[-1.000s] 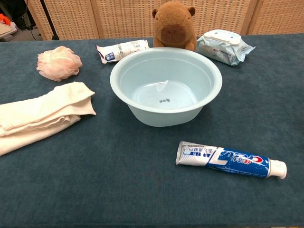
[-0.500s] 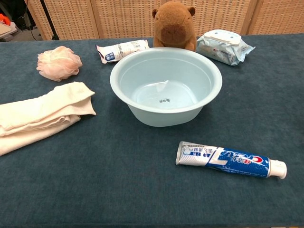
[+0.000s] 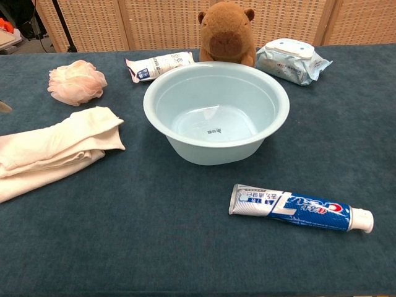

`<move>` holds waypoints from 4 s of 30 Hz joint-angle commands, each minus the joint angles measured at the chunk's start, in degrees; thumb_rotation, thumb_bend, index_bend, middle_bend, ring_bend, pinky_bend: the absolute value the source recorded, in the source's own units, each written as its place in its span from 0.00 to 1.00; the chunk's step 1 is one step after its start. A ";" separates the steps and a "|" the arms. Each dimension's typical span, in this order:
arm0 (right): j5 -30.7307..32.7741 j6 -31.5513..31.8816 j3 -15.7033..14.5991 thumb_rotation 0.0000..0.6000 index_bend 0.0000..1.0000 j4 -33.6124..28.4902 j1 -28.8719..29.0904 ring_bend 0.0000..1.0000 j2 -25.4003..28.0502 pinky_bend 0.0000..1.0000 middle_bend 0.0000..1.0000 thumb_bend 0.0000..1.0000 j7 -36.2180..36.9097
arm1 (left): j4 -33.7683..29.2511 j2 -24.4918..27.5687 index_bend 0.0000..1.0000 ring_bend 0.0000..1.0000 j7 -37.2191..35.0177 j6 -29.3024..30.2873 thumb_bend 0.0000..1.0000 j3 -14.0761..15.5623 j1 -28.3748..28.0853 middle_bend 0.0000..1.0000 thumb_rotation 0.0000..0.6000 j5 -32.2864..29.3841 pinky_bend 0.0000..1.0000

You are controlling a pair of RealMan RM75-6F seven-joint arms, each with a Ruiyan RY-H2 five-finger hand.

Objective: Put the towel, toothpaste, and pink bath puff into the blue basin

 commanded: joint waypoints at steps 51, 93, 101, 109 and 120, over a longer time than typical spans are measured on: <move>-2.21 -0.06 -0.73 1.00 0.00 -0.33 0.11 0.00 0.80 0.00 0.00 0.13 4.79 | 16.02 -17.30 0.56 0.20 5.40 -0.92 0.39 -0.15 -11.61 0.24 1.00 -15.27 0.31; -0.13 -2.11 0.18 1.00 0.00 0.97 0.71 0.00 1.70 0.00 0.00 0.13 10.77 | 0.97 -12.10 0.82 0.44 10.70 11.01 0.48 -13.52 -19.74 0.51 1.00 4.02 0.46; 1.60 -4.34 0.71 1.00 0.00 2.88 1.46 0.00 1.74 0.00 0.00 0.13 14.36 | 11.46 -21.35 0.82 0.44 10.94 5.85 0.45 -16.36 -28.15 0.51 1.00 1.07 0.46; 3.31 -5.36 1.33 1.00 0.00 4.18 1.64 0.00 1.81 0.00 0.00 0.13 16.18 | 15.84 -25.70 0.52 0.29 8.07 -2.59 0.33 -15.55 -33.08 0.25 1.00 -2.48 0.45; 3.81 -6.64 1.23 1.00 0.00 4.70 2.05 0.00 1.50 0.00 0.00 0.13 16.20 | 15.43 -23.43 0.06 0.00 6.46 -6.43 0.19 -14.48 -34.92 0.00 1.00 -7.59 0.10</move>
